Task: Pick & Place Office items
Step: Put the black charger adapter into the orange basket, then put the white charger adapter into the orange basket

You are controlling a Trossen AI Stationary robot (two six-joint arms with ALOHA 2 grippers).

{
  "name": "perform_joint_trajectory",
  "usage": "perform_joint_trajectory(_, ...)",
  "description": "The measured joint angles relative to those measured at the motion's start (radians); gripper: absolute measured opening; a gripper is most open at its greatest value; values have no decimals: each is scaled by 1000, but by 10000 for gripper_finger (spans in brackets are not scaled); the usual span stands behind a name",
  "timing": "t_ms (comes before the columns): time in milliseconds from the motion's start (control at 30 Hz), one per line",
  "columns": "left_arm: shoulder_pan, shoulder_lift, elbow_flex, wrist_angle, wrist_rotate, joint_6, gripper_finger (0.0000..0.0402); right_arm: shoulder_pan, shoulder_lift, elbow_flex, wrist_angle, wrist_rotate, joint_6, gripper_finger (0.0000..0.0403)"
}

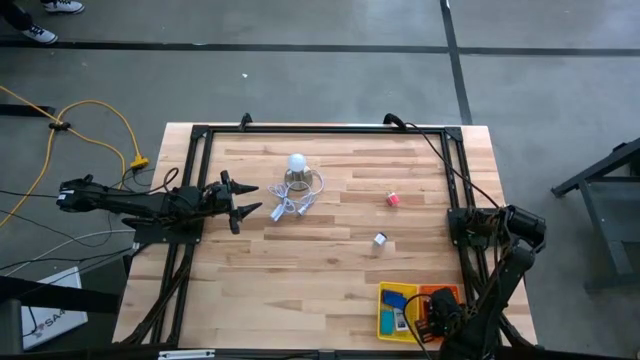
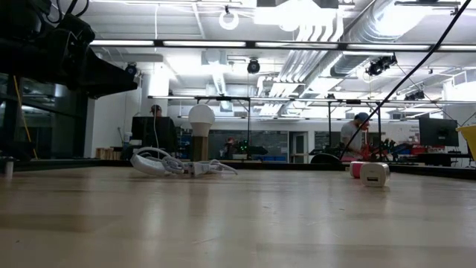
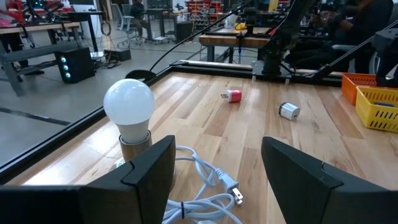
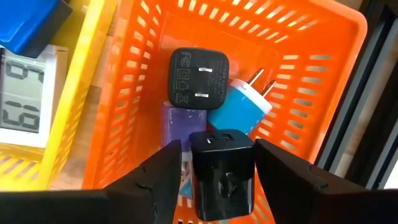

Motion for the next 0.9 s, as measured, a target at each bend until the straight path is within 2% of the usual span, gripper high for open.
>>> perform_joint_trajectory(300,0,0,0,0,0,0,230,0,-26,0,-16,-2,-1,189)
perform_joint_trajectory(500,0,0,0,0,0,0,230,-1,-88,0,-32,9,-1,189)
perform_joint_trajectory(667,0,0,0,0,0,0,230,-2,-141,1,-46,78,4,190)
perform_joint_trajectory(833,0,0,0,0,0,0,230,-18,-143,1,-54,97,-26,190)
perform_joint_trajectory(900,0,0,0,0,0,0,230,-27,-143,1,-65,138,-55,190)
